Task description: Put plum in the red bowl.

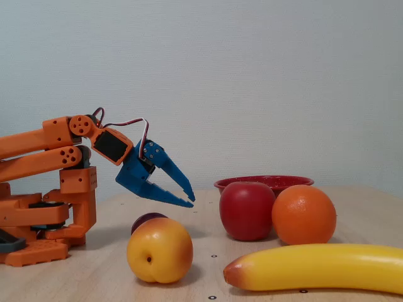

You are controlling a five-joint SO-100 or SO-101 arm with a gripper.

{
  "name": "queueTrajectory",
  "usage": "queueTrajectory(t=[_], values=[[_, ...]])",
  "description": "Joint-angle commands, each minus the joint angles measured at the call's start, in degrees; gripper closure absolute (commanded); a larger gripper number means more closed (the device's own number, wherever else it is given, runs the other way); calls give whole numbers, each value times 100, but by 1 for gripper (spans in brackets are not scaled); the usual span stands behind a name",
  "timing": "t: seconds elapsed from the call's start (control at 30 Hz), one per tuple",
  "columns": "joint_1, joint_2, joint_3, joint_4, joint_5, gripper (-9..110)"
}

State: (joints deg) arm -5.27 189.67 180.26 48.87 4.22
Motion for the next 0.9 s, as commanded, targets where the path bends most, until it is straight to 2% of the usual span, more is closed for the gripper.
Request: queueTrajectory(t=[0.0, 0.87], values=[[114, 132, 229, 26, 97, 101], [123, 132, 229, 26, 70, 101]])
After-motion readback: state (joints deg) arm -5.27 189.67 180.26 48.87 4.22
